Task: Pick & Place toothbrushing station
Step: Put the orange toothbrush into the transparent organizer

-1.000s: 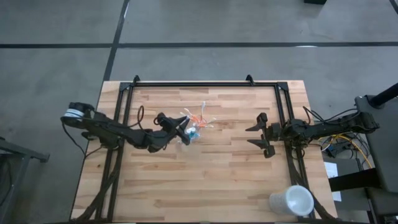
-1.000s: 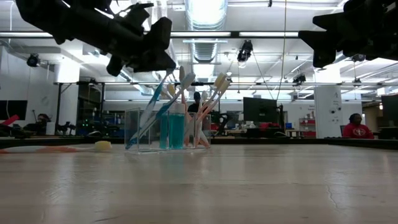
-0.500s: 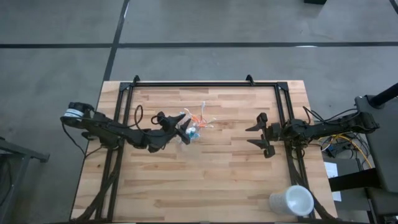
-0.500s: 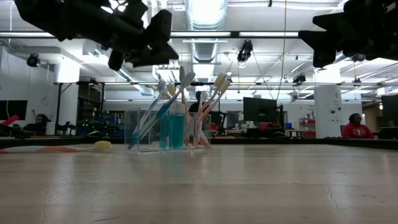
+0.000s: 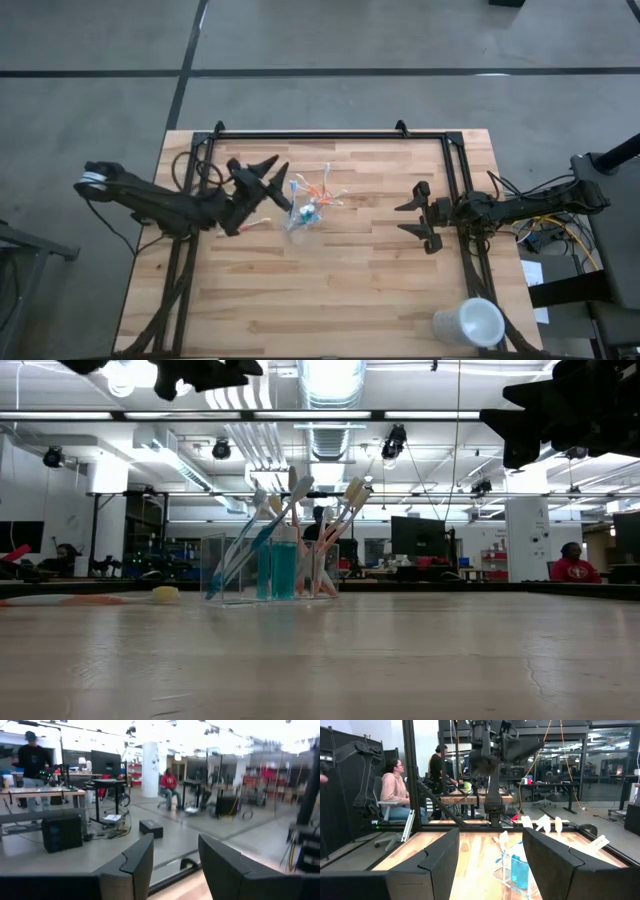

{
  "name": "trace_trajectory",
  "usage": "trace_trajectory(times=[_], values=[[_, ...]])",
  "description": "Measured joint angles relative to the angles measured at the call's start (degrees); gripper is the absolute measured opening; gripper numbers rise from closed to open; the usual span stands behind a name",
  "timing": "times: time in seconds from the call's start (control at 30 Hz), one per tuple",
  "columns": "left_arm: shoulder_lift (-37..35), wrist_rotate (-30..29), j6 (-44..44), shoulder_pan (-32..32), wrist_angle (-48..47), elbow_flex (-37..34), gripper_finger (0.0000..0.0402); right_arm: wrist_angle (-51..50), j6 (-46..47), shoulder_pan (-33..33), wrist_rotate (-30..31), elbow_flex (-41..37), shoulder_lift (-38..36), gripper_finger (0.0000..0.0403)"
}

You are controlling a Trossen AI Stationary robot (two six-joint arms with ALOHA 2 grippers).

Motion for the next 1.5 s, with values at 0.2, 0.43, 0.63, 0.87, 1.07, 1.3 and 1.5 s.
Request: trace_trajectory(times=[0.2,0.43,0.63,0.87,1.07,1.3,1.5], values=[[-6.68,-2.75,-15.3,-1.17,-34.24,7.9,0.0161,0.0,-0.01,0.01,-0.01,-0.02,0.03,0.0215],[-7.13,3.41,-60.16,-0.81,-95.49,24.37,0.0161,0.0,0.01,-0.01,0.0,-0.01,0.02,0.0215],[-3.99,16.16,-81.26,-0.69,-120.49,27.11,0.0161,0.0,-0.02,0.01,0.0,-0.02,0.03,0.0215],[1.06,17.92,-66.84,-0.62,-115.52,19.89,0.0161,0.0,0.01,-0.01,0.0,0.0,0.02,0.0215],[5.65,17.13,-59.88,-0.42,-103.36,11.34,0.0161,0.0,0.0,0.01,-0.02,-0.01,0.02,0.0215],[6.1,21.88,-46.33,-0.42,-90.06,4.53,0.0161,0.0,-0.02,0.01,0.0,-0.02,0.02,0.0215],[5.89,41.51,-33.09,1.04,-88.08,4.09,0.0161,0.0,0.01,0.01,0.0,-0.02,0.0,0.0215]])
